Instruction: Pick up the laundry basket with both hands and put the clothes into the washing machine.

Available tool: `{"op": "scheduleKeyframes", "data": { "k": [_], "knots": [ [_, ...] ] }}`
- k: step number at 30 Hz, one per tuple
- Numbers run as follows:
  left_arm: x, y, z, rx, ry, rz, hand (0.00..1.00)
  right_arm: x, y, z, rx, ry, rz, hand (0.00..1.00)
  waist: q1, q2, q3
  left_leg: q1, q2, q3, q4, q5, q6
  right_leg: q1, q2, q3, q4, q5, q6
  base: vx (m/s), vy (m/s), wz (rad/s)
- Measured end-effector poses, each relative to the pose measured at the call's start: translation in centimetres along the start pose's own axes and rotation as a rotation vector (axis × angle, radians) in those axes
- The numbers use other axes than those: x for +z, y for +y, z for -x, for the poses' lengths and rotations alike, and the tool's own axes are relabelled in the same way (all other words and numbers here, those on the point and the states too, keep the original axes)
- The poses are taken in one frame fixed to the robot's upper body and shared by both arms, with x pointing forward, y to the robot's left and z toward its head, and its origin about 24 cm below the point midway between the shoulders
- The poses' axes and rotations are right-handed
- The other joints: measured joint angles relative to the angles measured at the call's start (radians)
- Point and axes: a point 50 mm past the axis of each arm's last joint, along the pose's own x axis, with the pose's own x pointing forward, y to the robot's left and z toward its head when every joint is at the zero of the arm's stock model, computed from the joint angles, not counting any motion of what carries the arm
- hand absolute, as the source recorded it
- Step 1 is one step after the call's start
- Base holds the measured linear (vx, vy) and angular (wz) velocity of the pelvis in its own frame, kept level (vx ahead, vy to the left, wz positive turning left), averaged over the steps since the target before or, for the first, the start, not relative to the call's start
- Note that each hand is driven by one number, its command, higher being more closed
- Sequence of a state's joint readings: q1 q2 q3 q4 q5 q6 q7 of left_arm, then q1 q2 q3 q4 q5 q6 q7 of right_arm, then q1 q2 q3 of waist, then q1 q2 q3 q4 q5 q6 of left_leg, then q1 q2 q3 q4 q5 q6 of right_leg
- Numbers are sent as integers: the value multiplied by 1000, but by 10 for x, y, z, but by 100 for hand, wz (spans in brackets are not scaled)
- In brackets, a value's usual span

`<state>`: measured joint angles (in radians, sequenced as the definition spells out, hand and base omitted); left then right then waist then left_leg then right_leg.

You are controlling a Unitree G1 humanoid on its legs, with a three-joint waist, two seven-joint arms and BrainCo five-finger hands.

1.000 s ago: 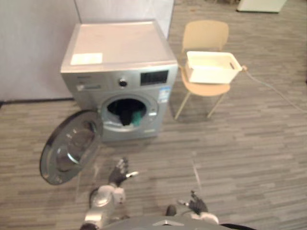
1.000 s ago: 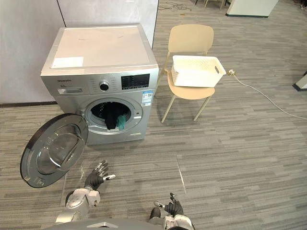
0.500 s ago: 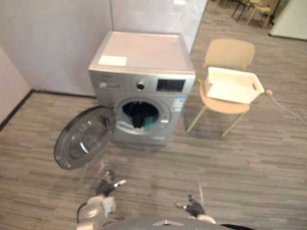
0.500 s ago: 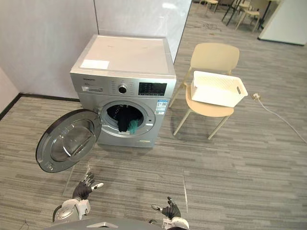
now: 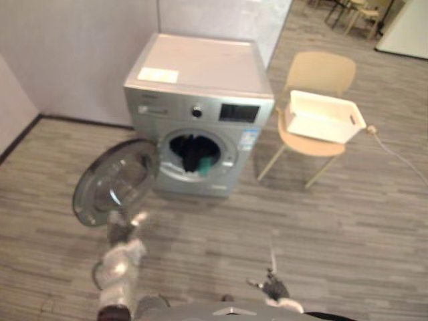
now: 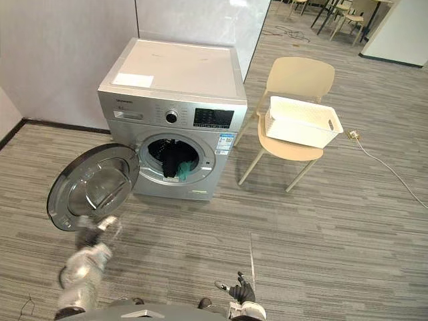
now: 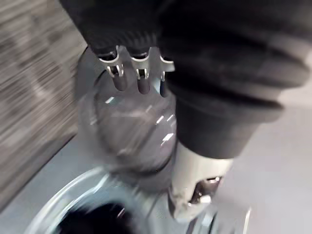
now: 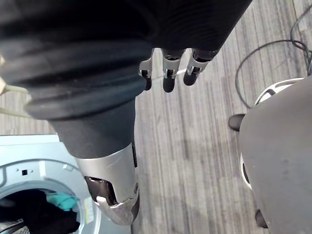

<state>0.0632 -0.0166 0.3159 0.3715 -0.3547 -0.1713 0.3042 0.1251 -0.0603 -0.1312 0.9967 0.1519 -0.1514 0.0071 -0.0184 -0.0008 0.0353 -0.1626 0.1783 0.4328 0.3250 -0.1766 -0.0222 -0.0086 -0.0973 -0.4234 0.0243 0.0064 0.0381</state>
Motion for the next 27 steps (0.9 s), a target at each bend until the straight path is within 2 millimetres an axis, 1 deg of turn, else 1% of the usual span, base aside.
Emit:
{"op": "scheduleKeyframes", "data": {
  "k": [1, 2, 3, 4, 6, 7, 8, 9, 10, 11, 12, 14, 15, 16, 17, 18, 19, 20, 21, 22, 23, 24, 25, 26, 27],
  "knots": [
    [10, 7, -4, 72, -44, 17, 0, 0, -1, 0, -1, -2, 0, 0, -4, 0, 0, 5, -12, -4, -15, 6, 3, 0, -5, -4, 0, 1, 5, 122, 33, 24],
    [28, 20, -9, 200, -122, 44, 0, 1, -1, 0, -1, -7, 0, 0, -8, -3, -4, 22, -34, -8, -52, 18, 6, 2, -19, -13, 0, -4, 11, 143, 53, 21],
    [44, 30, -12, 306, -190, 43, 0, 2, -4, 0, -8, -7, 3, 0, -3, 0, -4, 39, -56, -7, -88, 31, 9, 1, -33, -17, 2, -6, 15, 144, 59, 18],
    [50, 35, -12, 355, -220, 32, 0, 2, -5, 0, -13, -7, 2, 0, -1, 5, -5, 46, -67, -5, -108, 37, 12, -3, -40, -17, 5, -9, 19, 134, 80, 7],
    [76, 50, -16, 518, -323, 5, 0, 5, -11, -1, -21, -14, 14, 0, 11, 21, -13, 55, -116, 14, -202, 75, 22, -53, -73, -8, 28, -20, 34, 129, 96, -5],
    [84, 52, -19, 550, -346, -7, 0, 6, -11, -1, -20, -19, 16, 0, 12, 23, -13, 54, -124, 19, -221, 83, 26, -67, -79, -5, 33, -23, 37, 128, 103, -13],
    [101, 53, -25, 588, -396, -32, 0, 10, -8, -1, -5, -32, 30, 0, 14, 21, -13, 47, -134, 32, -243, 91, 31, -89, -86, 1, 34, -24, 39, 88, 75, -12],
    [110, 52, -29, 598, -418, -42, 0, 11, -6, -1, 6, -37, 38, 0, 13, 19, -13, 36, -136, 34, -241, 91, 31, -100, -88, 3, 33, -24, 39, 131, 69, -12],
    [130, 46, -37, 596, -467, -55, 0, 14, 0, -1, 32, -51, 64, 0, 7, 12, -11, 19, -139, 35, -241, 93, 34, -114, -90, 4, 31, -24, 39, 107, 33, -6],
    [149, 39, -49, 584, -492, -73, 0, 18, 6, -1, 66, -72, 98, 0, 3, 2, -12, 0, -140, 35, -241, 96, 39, -133, -90, 4, 29, -23, 38, 113, 13, -6],
    [157, 38, -57, 582, -490, -83, 0, 20, 11, -1, 90, -85, 123, 0, -2, -5, -9, -5, -139, 35, -241, 97, 41, -139, -89, 6, 27, -22, 37, 70, -17, -16],
    [185, 35, -87, 560, -413, -43, 0, 31, 29, 1, 189, -139, 188, 0, -14, -37, -5, -26, -124, 58, -240, 97, 41, -172, -73, 33, 17, -13, 24, 61, -51, -40],
    [196, 30, -96, 521, -387, -7, 0, 37, 33, 2, 216, -169, 196, 0, -18, -51, -1, -40, -113, 65, -237, 97, 41, -188, -65, 34, 10, -5, 14, 46, -61, -36],
    [201, 26, -99, 499, -374, 11, 0, 39, 35, 3, 228, -182, 197, 0, -25, -58, -1, -48, -110, 66, -236, 97, 41, -194, -61, 34, 5, -4, 12, 64, -67, -22],
    [207, 17, -104, 442, -350, 42, 0, 41, 35, 4, 236, -195, 195, 0, -36, -72, -1, -62, -104, 68, -235, 97, 41, -204, -55, 34, -5, -3, 11, 81, -85, -14],
    [211, 6, -108, 390, -331, 39, 0, 44, 35, 5, 236, -207, 197, 0, -43, -87, 14, -68, -96, 74, -229, 97, 41, -207, -47, 35, -13, 1, 5, 84, -91, -15],
    [212, 3, -109, 376, -325, 32, 0, 45, 34, 5, 236, -211, 199, 0, -44, -90, 18, -70, -93, 75, -225, 97, 40, -209, -44, 35, -15, 4, 1, 64, -99, -20],
    [217, -7, -113, 312, -308, -14, 0, 49, 32, 5, 234, -227, 199, 0, -49, -105, 29, -99, -75, 83, -194, 97, 40, -228, -33, 34, -23, 20, -21, 43, -103, -23],
    [228, -18, -116, 235, -306, -83, 0, 57, 30, 6, 232, -258, 200, 0, -55, -125, 46, -150, -44, 88, -112, 96, 39, -239, -21, 34, -42, 54, -52, 42, -102, -22],
    [238, -23, -117, 203, -316, -118, 0, 62, 29, 7, 232, -278, 189, 0, -57, -145, 67, -198, -23, 95, -34, 79, 31, -237, -20, 36, -51, 72, -63, 39, -82, -23],
    [260, -28, -116, 176, -353, -170, 0, 72, 27, 8, 226, -318, 172, 0, -59, -178, 99, -233, -20, 91, -65, 55, -5, -244, -17, 53, -52, 77, -66, 22, -55, -32],
    [278, -33, -115, 153, -374, -190, 0, 81, 14, 10, 198, -355, 169, 0, -59, -161, 108, -229, -16, 82, -302, 226, -3, -258, 19, 54, -60, 77, -64, -1, -35, -49],
    [288, -32, -114, 149, -393, -208, 0, 83, 11, 11, 190, -365, 156, 0, -53, -165, 113, -232, -3, 94, -330, 269, 12, -264, 32, 61, -69, 75, -63, -18, -3, -39],
    [310, -36, -109, 127, -433, -208, 0, 85, 12, 14, 191, -390, 133, 0, -59, -194, 122, -249, -10, 92, -364, 311, 16, -294, 31, 56, -77, 94, -44, -13, 14, -26],
    [332, -44, -103, 92, -458, -172, 0, 83, 11, 19, 199, -397, 129, 0, -55, -201, 125, -273, 2, 91, -368, 311, 16, -319, 43, 63, -78, 107, -37, -5, 14, -10]
  ]
}}
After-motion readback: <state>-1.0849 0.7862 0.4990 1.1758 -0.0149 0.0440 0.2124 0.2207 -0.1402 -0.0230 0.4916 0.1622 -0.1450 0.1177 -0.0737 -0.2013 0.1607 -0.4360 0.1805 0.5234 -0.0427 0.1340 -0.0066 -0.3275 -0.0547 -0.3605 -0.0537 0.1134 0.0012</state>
